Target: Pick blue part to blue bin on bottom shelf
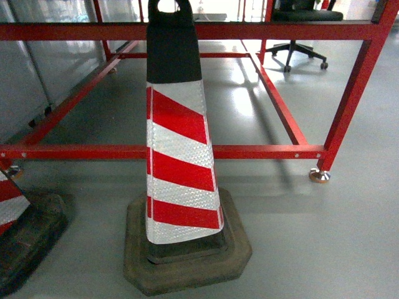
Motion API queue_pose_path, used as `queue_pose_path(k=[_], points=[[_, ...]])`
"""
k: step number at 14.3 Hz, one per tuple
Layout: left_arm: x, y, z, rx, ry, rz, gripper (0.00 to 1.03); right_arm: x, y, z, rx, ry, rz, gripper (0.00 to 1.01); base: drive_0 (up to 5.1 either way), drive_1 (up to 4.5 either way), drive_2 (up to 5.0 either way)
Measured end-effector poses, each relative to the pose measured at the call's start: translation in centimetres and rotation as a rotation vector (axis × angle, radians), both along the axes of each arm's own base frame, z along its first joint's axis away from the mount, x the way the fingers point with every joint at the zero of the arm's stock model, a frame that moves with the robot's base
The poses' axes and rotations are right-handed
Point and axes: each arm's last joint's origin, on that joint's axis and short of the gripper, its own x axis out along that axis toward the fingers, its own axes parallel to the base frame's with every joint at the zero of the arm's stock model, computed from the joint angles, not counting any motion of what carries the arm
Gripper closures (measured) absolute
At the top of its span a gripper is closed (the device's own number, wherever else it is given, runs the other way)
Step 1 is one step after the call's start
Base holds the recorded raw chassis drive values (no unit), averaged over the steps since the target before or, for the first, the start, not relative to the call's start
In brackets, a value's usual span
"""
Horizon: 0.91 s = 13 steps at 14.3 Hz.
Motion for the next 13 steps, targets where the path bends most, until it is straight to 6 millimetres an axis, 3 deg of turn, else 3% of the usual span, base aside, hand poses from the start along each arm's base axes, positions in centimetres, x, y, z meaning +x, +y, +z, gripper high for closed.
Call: queue_pose_path(k=[13], points=[[0.0,0.0,0.02,0.003,-0.002,0.002,0.05,0.0,0.0,0.01,0.001,-0.001,0.0,0.03,0.0,0.0,0.0]])
